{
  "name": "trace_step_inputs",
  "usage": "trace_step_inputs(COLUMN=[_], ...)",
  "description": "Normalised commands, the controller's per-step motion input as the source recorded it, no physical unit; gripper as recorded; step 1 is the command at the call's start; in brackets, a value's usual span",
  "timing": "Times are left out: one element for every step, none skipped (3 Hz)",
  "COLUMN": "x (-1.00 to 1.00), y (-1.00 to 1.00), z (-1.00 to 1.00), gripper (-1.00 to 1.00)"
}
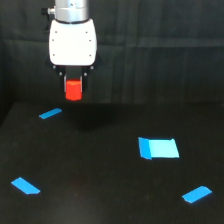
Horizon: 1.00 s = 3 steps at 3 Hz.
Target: Pick up the red object from the table
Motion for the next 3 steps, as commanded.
trace_step_inputs(x=[-0.02, 0.01, -0.02], y=[-0.09, 0.09, 0.01], z=[0.17, 0.13, 0.16], gripper=[-0.97, -0.93, -1.00])
